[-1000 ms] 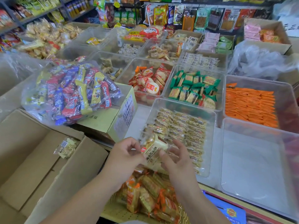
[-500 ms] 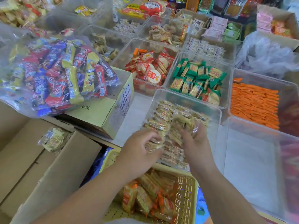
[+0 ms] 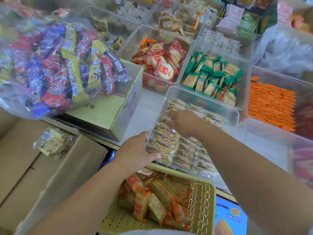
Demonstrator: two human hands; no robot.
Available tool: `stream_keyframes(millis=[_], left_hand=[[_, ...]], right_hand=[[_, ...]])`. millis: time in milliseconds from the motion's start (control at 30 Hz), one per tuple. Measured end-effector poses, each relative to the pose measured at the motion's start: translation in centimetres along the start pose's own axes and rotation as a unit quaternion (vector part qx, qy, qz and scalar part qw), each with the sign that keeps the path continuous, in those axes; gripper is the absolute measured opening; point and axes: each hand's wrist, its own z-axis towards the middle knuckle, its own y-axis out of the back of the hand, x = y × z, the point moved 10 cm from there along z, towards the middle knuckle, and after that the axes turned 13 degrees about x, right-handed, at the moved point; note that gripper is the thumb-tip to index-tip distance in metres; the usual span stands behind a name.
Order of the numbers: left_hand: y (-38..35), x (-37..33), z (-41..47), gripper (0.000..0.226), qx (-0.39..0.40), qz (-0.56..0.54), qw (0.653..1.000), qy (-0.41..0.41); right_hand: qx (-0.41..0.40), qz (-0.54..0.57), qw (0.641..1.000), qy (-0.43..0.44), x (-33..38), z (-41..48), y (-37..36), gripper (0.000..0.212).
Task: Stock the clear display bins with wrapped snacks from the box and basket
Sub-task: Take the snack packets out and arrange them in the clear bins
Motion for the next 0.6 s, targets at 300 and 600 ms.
stream_keyframes(millis=[300, 600], left_hand=[[-0.6, -0.1, 1.7, 0.122, 0.060, -0.071, 0.996, -0.020], [1.3, -2.1, 5.3, 0.084, -0.012, -0.304, 0.952, -0.022]], right_hand=[[-0.014, 0.035, 0.999, 0.031, 0.1, 1.2, -1.1, 0.053], [-0.270, 0.303, 0.914, -0.001, -3.7, -5.4, -1.4, 0.078]])
